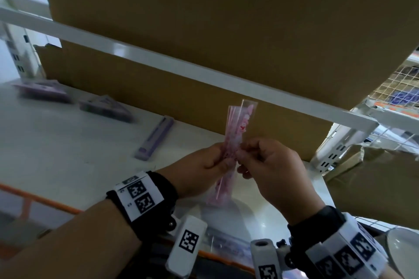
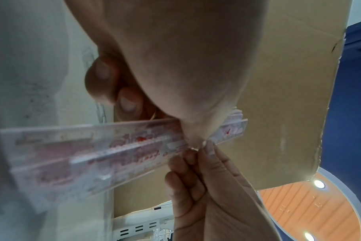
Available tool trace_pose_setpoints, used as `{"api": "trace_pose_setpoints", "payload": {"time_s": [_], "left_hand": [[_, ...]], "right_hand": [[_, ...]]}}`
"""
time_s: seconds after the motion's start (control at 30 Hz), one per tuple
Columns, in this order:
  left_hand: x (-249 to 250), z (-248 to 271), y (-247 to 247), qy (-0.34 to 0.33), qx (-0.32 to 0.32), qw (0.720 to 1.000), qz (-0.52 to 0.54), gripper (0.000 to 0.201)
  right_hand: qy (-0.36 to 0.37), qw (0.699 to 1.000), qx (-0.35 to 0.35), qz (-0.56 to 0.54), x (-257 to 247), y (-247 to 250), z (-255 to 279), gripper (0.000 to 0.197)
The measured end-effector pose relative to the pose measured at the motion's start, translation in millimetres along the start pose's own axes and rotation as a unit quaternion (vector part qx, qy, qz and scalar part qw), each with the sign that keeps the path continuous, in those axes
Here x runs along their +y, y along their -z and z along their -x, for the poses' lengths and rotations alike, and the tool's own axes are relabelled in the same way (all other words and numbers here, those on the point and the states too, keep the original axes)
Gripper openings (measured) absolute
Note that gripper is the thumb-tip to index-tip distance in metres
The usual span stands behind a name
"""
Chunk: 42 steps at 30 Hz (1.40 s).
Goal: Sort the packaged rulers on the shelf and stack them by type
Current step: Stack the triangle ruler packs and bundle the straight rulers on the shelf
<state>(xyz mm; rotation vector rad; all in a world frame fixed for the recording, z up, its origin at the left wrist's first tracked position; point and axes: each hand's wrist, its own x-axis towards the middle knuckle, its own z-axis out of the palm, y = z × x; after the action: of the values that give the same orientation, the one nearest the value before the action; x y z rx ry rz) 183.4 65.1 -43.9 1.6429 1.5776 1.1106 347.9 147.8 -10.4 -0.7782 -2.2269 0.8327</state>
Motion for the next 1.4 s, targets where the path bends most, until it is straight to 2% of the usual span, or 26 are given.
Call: {"api": "trace_pose_setpoints", "payload": {"time_s": [0.07, 0.2, 0.23, 0.3, 0.33, 0.37, 0.43, 0.47, 0.53, 0.6, 0.63, 0.7, 0.77, 0.87, 0.93, 1.0, 1.1, 1.2, 1.27, 1.33, 1.4], "left_hand": [[1, 0, 0, -0.003, 0.008, 1.0, 0.022, 0.022], [-2, 0, 2, 0.005, 0.027, 0.999, 0.017, 0.014], [-2, 1, 2, 0.008, 0.029, 0.999, 0.024, 0.016], [-4, 1, 3, 0.013, 0.03, 0.999, 0.035, 0.017], [-5, 2, 3, 0.016, 0.031, 0.999, 0.036, 0.019], [-7, 1, 3, 0.019, 0.033, 0.999, 0.037, 0.022], [-8, 1, 3, 0.027, 0.035, 0.998, 0.038, 0.025], [-8, 1, 3, 0.031, 0.031, 0.998, 0.045, 0.025], [-7, 2, 2, 0.041, 0.009, 0.996, 0.08, 0.024], [-5, 3, 1, 0.041, -0.018, 0.992, 0.114, 0.027], [-5, 4, 0, 0.035, -0.028, 0.992, 0.119, 0.028], [-3, 5, 0, 0.017, -0.046, 0.992, 0.118, 0.025], [-3, 5, 0, 0.007, -0.066, 0.99, 0.121, 0.023], [-4, 5, 0, 0.003, -0.074, 0.991, 0.114, 0.026], [-5, 6, 0, -0.008, -0.074, 0.99, 0.117, 0.019], [-4, 7, 0, -0.014, -0.069, 0.992, 0.108, 0.02], [-3, 7, 0, -0.015, -0.057, 0.994, 0.089, 0.036], [-4, 5, 0, 0.005, -0.059, 0.993, 0.104, 0.04], [-5, 2, 0, 0.006, -0.054, 0.997, 0.062, 0.031], [-7, 0, 0, -0.004, -0.027, 0.999, 0.032, 0.021], [-7, 0, 1, -0.03, 0.016, 0.999, 0.022, 0.02]], "right_hand": [[0.016, 1.0, 0.021, 0.008, 0, 4, 1, 0.009], [-0.012, 0.992, 0.076, -0.104, -8, 24, -2, 0.008], [0.008, 0.994, 0.072, -0.08, -11, 34, -5, 0.013], [0.079, 0.995, 0.033, 0.046, -15, 58, -9, 0.025], [0.133, 0.981, 0.001, 0.141, -19, 70, -11, 0.034], [0.189, 0.949, -0.029, 0.249, -24, 80, -13, 0.045], [0.258, 0.857, -0.055, 0.442, -35, 92, -14, 0.058], [0.275, 0.819, -0.067, 0.499, -40, 94, -15, 0.062], [0.298, 0.769, -0.1, 0.556, -50, 90, -16, 0.059], [0.312, 0.735, -0.135, 0.587, -57, 83, -19, 0.045], [0.305, 0.727, -0.147, 0.597, -61, 79, -23, 0.037], [0.282, 0.725, -0.152, 0.609, -67, 72, -30, 0.023], [0.267, 0.722, -0.147, 0.621, -74, 67, -35, 0.019], [0.253, 0.73, -0.178, 0.61, -86, 61, -39, 0.022], [0.262, 0.74, -0.206, 0.585, -88, 56, -42, 0.022], [0.257, 0.764, -0.216, 0.55, -87, 54, -48, 0.023], [0.213, 0.819, -0.21, 0.49, -82, 55, -63, 0.023], [0.17, 0.865, -0.179, 0.438, -69, 56, -72, 0.032], [0.164, 0.882, -0.16, 0.413, -59, 53, -74, 0.043], [0.169, 0.912, -0.083, 0.365, -50, 48, -73, 0.053], [0.145, 0.957, 0.03, 0.25, -46, 43, -71, 0.054]]}}
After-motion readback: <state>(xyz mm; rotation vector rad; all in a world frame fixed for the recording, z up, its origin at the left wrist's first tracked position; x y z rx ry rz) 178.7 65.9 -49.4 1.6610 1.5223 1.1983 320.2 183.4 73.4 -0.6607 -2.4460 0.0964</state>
